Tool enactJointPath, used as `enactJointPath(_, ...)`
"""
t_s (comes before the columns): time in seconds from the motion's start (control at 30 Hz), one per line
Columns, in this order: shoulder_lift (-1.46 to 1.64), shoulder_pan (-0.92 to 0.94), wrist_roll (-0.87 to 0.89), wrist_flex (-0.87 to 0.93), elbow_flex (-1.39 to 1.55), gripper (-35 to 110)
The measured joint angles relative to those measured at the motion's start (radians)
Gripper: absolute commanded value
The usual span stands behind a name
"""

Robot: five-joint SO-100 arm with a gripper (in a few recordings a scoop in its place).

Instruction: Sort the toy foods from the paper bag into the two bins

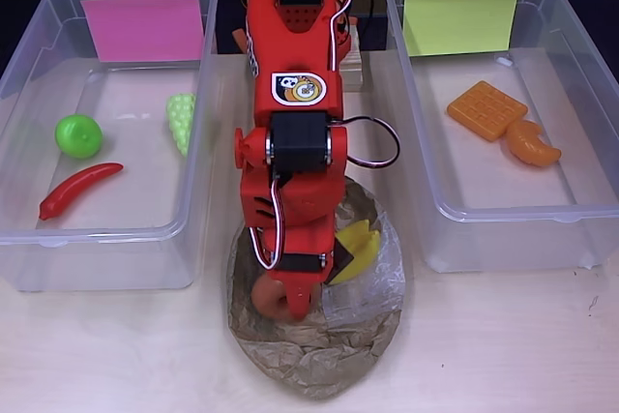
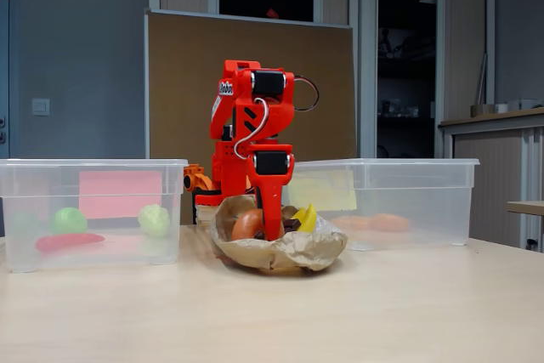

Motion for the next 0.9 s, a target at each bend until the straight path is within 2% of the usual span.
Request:
enactJointPath(0.2,0.006,-0.015,0.003,0.035,-0.018,14)
enactJointPath(0.53,0.094,-0.127,0.048,0.207,-0.295,16)
enactJointPath(0.9,0.577,-0.265,0.316,0.184,0.071,17)
